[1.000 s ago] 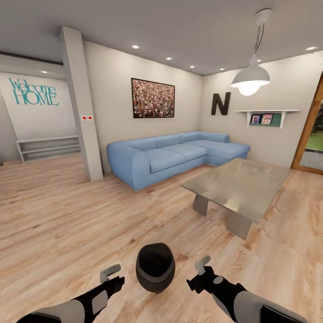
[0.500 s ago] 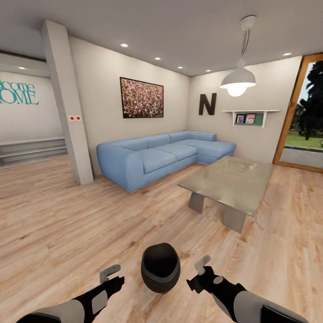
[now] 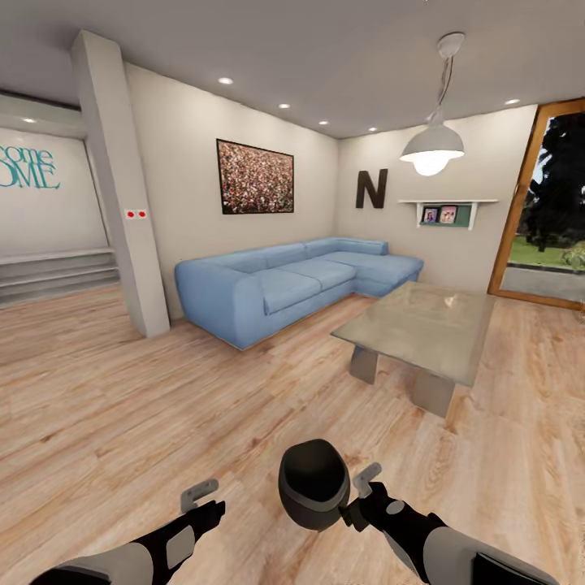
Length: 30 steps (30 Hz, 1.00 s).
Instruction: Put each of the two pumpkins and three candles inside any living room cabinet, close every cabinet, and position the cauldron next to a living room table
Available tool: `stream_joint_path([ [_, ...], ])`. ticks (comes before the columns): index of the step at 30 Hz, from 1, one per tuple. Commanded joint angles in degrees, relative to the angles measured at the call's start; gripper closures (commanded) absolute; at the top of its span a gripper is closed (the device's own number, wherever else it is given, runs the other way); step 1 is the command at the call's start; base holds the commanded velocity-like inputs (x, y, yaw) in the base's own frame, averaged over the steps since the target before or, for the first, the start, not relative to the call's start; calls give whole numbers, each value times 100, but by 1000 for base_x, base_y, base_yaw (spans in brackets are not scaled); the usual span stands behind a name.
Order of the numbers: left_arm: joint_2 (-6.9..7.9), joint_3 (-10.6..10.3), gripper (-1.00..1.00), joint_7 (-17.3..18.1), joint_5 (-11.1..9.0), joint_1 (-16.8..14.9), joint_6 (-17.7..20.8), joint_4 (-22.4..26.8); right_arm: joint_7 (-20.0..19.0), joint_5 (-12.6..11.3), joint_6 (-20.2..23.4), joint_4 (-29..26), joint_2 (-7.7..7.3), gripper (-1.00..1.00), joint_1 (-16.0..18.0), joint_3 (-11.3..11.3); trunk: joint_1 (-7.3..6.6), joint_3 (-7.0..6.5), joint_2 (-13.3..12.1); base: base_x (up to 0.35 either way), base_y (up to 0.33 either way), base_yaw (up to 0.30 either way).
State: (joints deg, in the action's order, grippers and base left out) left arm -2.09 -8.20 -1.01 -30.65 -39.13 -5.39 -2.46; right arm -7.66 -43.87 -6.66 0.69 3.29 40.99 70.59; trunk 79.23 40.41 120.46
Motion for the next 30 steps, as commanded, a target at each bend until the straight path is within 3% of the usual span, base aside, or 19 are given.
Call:
stream_joint_path([
  [1,-2,-49,-100,-4,-38,-7,-32,-18,-34,-61,-20,17,5,-100,6,41,-1,6,3,0,342,-271],
  [30,-2,-50,-100,-4,-38,-7,-33,-21,-34,-96,-28,19,-11,-100,6,26,-1,-22,3,0,342,-289],
])
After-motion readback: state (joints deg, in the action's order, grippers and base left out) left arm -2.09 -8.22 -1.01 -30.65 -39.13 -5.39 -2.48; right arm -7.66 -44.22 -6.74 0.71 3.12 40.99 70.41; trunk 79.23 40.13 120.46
